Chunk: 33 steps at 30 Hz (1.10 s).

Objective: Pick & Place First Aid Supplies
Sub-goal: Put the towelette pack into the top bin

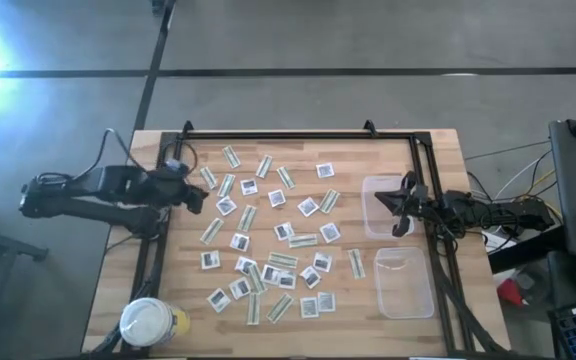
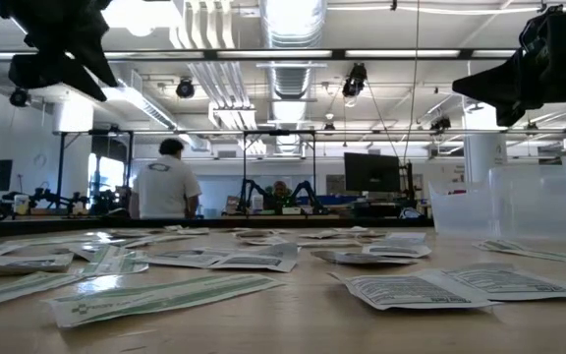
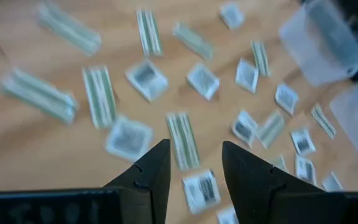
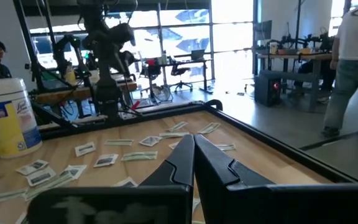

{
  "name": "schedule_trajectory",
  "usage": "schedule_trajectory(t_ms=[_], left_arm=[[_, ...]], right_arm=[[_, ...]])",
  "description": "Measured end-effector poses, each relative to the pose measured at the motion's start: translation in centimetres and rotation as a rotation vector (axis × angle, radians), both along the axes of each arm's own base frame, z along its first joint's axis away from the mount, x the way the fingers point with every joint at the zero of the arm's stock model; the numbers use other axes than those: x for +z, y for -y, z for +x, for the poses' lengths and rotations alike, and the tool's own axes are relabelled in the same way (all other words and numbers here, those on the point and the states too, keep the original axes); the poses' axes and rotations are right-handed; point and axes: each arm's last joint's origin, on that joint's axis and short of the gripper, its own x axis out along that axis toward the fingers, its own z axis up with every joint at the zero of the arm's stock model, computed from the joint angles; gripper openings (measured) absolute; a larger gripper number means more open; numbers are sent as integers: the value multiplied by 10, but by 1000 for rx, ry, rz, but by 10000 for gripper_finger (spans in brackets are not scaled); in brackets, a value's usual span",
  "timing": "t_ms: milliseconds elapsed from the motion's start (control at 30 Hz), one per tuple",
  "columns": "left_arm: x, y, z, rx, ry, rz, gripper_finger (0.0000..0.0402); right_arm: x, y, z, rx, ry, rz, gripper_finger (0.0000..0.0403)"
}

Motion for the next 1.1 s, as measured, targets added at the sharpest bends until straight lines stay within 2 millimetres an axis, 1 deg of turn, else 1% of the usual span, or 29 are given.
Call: schedule_trajectory(t_ms=[167,267,333,467,767,933,1100], left_arm=[[-13,4,18,-33,-77,-153,138],[-21,4,27,-25,-135,-175,138],[-22,4,30,-19,-146,-190,138],[-30,8,40,-32,-193,-267,138],[-39,22,48,-35,-251,-319,138],[-41,34,47,-22,-261,-339,138],[-44,50,45,-4,-279,-366,138]], right_arm=[[0,0,0,-1,-5,-21,8],[0,0,0,0,-1,-10,8],[0,0,0,-1,-1,-9,8],[0,0,0,-1,-5,-16,8],[0,0,0,-4,-11,-29,8],[0,0,0,-5,-15,-51,8],[3,0,0,-13,-12,-130,8]])
